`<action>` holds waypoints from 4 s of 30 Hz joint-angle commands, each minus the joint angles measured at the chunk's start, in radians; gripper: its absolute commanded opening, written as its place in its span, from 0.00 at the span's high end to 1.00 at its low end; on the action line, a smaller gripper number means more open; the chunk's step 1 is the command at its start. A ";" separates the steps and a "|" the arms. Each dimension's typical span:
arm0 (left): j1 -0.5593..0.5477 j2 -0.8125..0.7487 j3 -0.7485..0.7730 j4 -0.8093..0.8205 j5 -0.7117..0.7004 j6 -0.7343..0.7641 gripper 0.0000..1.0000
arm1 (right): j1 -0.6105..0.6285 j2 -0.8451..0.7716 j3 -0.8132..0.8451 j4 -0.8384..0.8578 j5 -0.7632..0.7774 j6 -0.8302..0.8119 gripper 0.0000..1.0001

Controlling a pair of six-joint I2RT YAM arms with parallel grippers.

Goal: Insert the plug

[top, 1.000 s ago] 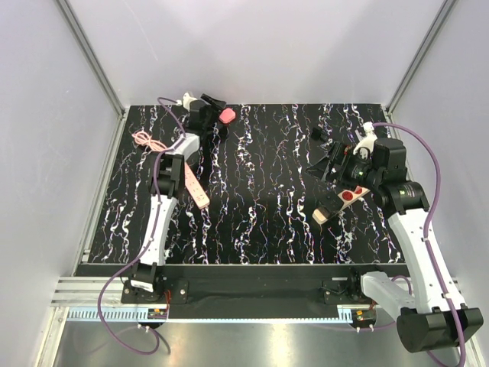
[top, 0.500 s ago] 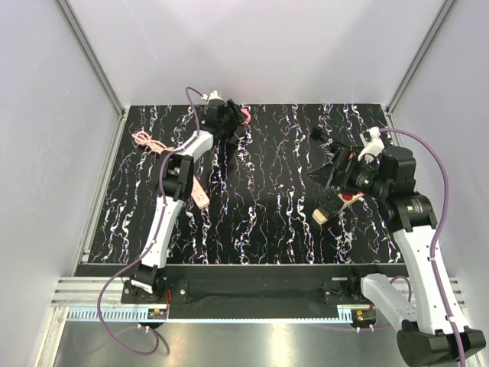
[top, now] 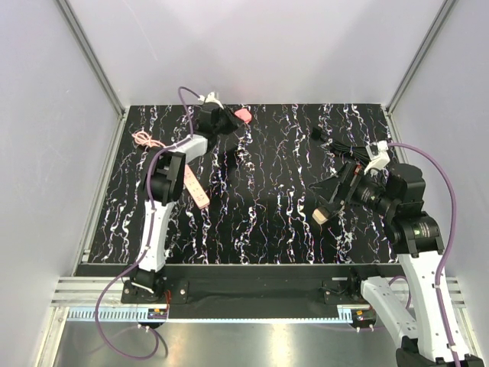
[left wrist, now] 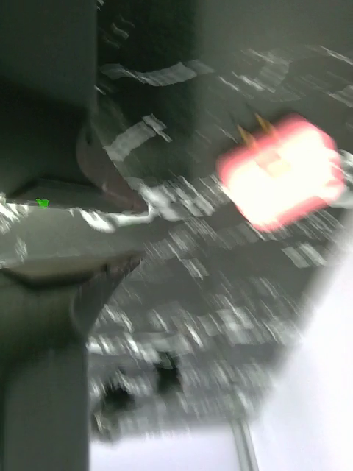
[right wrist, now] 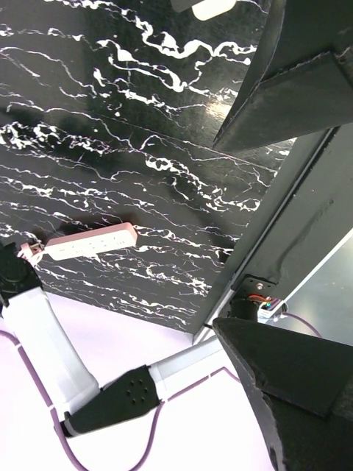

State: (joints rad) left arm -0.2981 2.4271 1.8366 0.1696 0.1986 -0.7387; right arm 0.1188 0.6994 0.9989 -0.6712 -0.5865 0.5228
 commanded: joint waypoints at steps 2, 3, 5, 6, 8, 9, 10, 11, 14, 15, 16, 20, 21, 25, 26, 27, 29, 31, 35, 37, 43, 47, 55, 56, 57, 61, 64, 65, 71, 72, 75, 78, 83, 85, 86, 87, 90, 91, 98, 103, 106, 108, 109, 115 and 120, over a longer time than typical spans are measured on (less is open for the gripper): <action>0.042 0.001 0.002 0.433 0.018 -0.220 0.89 | 0.005 0.018 -0.006 0.015 -0.006 0.020 0.00; 0.042 0.057 0.085 0.411 0.036 -0.225 0.93 | 0.004 0.023 -0.003 0.015 -0.004 0.017 0.00; 0.034 0.108 0.186 0.329 0.027 -0.186 0.97 | 0.005 0.034 0.007 0.016 0.007 0.006 0.00; 0.034 0.130 0.260 0.294 -0.002 -0.170 0.99 | 0.005 0.035 0.012 0.015 0.011 0.002 0.00; 0.042 0.168 0.277 0.326 -0.048 -0.192 1.00 | 0.005 0.044 0.024 0.010 0.019 -0.007 0.00; 0.047 0.181 0.264 0.370 -0.110 -0.238 1.00 | 0.005 0.049 0.027 0.007 0.022 -0.009 0.00; 0.054 0.184 0.257 0.389 -0.143 -0.261 1.00 | 0.005 0.052 0.033 0.005 0.025 -0.010 0.00; 0.057 0.188 0.254 0.398 -0.180 -0.281 1.00 | 0.005 0.060 0.037 0.004 0.025 -0.013 0.00; 0.059 0.233 0.356 0.369 -0.281 -0.292 1.00 | 0.005 0.081 0.047 -0.002 0.028 -0.021 0.01; 0.059 0.280 0.410 0.305 -0.294 -0.275 1.00 | 0.005 0.087 0.050 -0.005 0.028 -0.023 0.00; 0.059 0.311 0.467 0.276 -0.297 -0.275 1.00 | 0.005 0.092 0.055 -0.007 0.030 -0.027 0.00; 0.060 0.412 0.593 0.209 -0.350 -0.381 1.00 | 0.005 0.124 0.072 -0.007 0.025 -0.027 0.00; 0.060 0.411 0.573 0.209 -0.364 -0.402 1.00 | 0.004 0.129 0.076 -0.007 0.017 -0.026 0.00; 0.059 0.444 0.598 0.099 -0.384 -0.456 1.00 | 0.005 0.144 0.099 -0.014 0.007 -0.035 0.00; 0.059 0.448 0.596 0.099 -0.377 -0.456 1.00 | 0.005 0.143 0.101 -0.014 0.008 -0.037 0.00; 0.057 0.451 0.595 0.103 -0.372 -0.455 1.00 | 0.004 0.143 0.101 -0.018 0.007 -0.040 0.00; 0.056 0.446 0.592 0.081 -0.373 -0.465 1.00 | 0.004 0.143 0.098 -0.016 0.010 -0.041 0.00; 0.051 0.448 0.589 0.071 -0.373 -0.467 1.00 | 0.005 0.143 0.093 -0.016 0.008 -0.040 0.00; 0.042 0.481 0.610 0.045 -0.335 -0.511 1.00 | 0.005 0.138 0.087 -0.018 -0.015 -0.032 0.00; 0.033 0.492 0.621 0.042 -0.318 -0.530 1.00 | 0.005 0.126 0.083 -0.019 -0.024 -0.029 0.00; -0.007 0.494 0.626 0.036 -0.291 -0.510 1.00 | 0.005 0.081 0.075 -0.047 -0.030 -0.024 0.00; -0.041 0.477 0.595 0.079 -0.203 -0.496 1.00 | 0.004 0.065 0.070 -0.062 -0.016 -0.023 0.00; -0.163 0.235 0.301 0.156 -0.071 -0.242 1.00 | 0.004 0.116 0.035 -0.065 0.086 -0.043 0.01; -0.174 0.207 0.261 0.166 -0.059 -0.223 1.00 | 0.005 0.133 0.038 -0.062 0.109 -0.043 0.01; -0.188 0.179 0.183 0.182 -0.044 -0.206 1.00 | 0.005 0.153 0.047 -0.050 0.123 -0.049 0.01; -0.196 -0.036 -0.015 0.223 0.018 -0.121 1.00 | 0.005 0.344 0.119 0.030 0.256 -0.096 0.04; -0.193 -0.252 -0.158 0.132 -0.004 0.022 0.93 | 0.004 0.575 0.252 0.070 0.388 -0.129 0.06; -0.194 -0.308 -0.184 0.083 -0.022 0.062 0.85 | 0.004 0.630 0.330 0.093 0.430 -0.121 0.09; -0.194 -0.707 -0.379 -0.223 -0.093 0.258 0.71 | 0.005 1.020 0.580 0.269 0.458 -0.075 0.25; -0.196 -0.788 -0.410 -0.289 -0.096 0.280 0.62 | 0.005 1.117 0.619 0.283 0.450 -0.075 0.27; -0.210 -0.938 -0.474 -0.392 -0.099 0.390 0.54 | 0.004 1.305 0.783 0.289 0.433 -0.075 0.33; -0.230 -1.043 -0.594 -0.389 -0.103 0.433 0.48 | 0.004 1.463 0.914 0.309 0.404 -0.053 0.44; -0.265 -1.174 -0.665 -0.398 -0.093 0.509 0.41 | 0.004 1.675 1.127 0.311 0.341 0.002 0.52; -0.277 -1.209 -0.660 -0.420 -0.065 0.542 0.41 | 0.005 1.759 1.208 0.311 0.327 0.016 0.54; -0.301 -1.223 -0.675 -0.424 -0.089 0.556 0.41 | 0.005 1.785 1.237 0.309 0.323 0.026 0.55; -0.314 -1.255 -0.688 -0.421 -0.123 0.570 0.41 | 0.005 1.831 1.268 0.311 0.317 0.029 0.55; -0.322 -1.301 -0.744 -0.369 -0.154 0.582 0.40 | 0.012 1.919 1.401 0.314 0.300 0.046 0.55; -0.322 -1.304 -0.743 -0.369 -0.137 0.572 0.40 | 0.013 1.940 1.461 0.314 0.303 0.052 0.55; -0.297 -1.353 -0.755 -0.361 -0.148 0.567 0.36 | 0.024 2.108 1.613 0.323 0.310 0.103 0.50; -0.237 -1.370 -0.778 -0.323 -0.078 0.496 0.36 | 0.041 2.154 1.627 0.332 0.319 0.094 0.51; -0.176 -1.372 -0.784 -0.299 -0.004 0.435 0.37 | 0.056 2.146 1.609 0.317 0.338 0.074 0.54; -0.148 -1.379 -0.803 -0.271 0.022 0.388 0.36 | 0.067 2.143 1.609 0.312 0.323 0.056 0.54; -0.139 -1.381 -0.807 -0.265 0.034 0.383 0.37 | 0.074 2.140 1.610 0.309 0.317 0.045 0.54; -0.128 -1.398 -0.795 -0.283 0.015 0.404 0.37 | 0.094 2.141 1.624 0.214 0.378 0.048 0.65; -0.113 -1.416 -0.794 -0.286 0.004 0.403 0.36 | 0.117 2.178 1.707 0.052 0.409 0.023 0.91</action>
State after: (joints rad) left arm -0.4232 1.0470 1.0332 -0.1703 0.1871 -0.3267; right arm 0.2173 2.8349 2.6499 -0.4675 -0.2249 0.5793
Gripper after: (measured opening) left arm 0.634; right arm 0.117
